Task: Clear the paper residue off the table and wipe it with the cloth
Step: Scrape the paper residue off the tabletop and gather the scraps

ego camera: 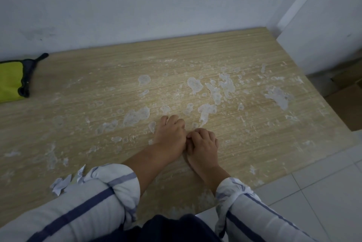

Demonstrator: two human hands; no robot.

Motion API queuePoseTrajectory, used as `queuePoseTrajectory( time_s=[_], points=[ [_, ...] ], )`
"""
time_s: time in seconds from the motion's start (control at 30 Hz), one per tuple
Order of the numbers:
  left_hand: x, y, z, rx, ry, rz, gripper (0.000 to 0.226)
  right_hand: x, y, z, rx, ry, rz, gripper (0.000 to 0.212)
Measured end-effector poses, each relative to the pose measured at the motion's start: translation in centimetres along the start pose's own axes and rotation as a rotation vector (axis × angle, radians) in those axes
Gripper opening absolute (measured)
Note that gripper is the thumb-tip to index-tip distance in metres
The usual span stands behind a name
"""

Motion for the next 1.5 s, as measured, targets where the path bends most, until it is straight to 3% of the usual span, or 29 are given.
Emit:
queuePoseTrajectory(
  time_s=[0.1, 0.3, 0.43, 0.7, 0.83, 1.17, 1.5],
  points=[
    [0.0, -0.1, -0.6, -0.006, 0.033, 0.004, 0.027, 0.0, 0.1, -0.1, 0.008, -0.007, -0.001, 0.034],
    [-2.4, 0.7, -6.0, -0.21, 0.32, 0.184, 0.027, 0.0, -0.2, -0.2, -0.008, 0.023, -0.071, 0.027],
    [-4.3, -0.5, -6.9, -0.189, 0.301, 0.185, 0.044, -0.1, -0.5, -0.9, -0.021, 0.047, -0.144, 0.028],
    [-4.6, -0.8, -6.7, -0.179, 0.257, 0.174, 0.036, 0.9, -0.8, -0.4, 0.072, -0.108, -0.155, 0.021],
    [-4.5, -0.7, -6.6, -0.152, 0.231, 0.175, 0.035, 1.2, -0.8, -0.6, 0.045, -0.099, -0.155, 0.013],
    [-4.4, -0.6, -6.3, -0.156, 0.196, 0.191, 0.036, 1.5, -0.7, -0.5, 0.108, -0.001, -0.191, 0.02],
    [-4.5, -0.8, -6.4, -0.153, 0.198, 0.217, 0.035, 2.4, -1.3, -0.7, 0.044, -0.036, -0.252, 0.028]
  ],
)
Point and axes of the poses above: each hand's wrist, its own x-axis towards the middle knuckle, its own y-axis out of the back of the hand, z = x × y, the point moved 10 cm from there along x, towards the middle knuckle, and after that the axes turned 7 degrees about z, right-handed, at the moved point
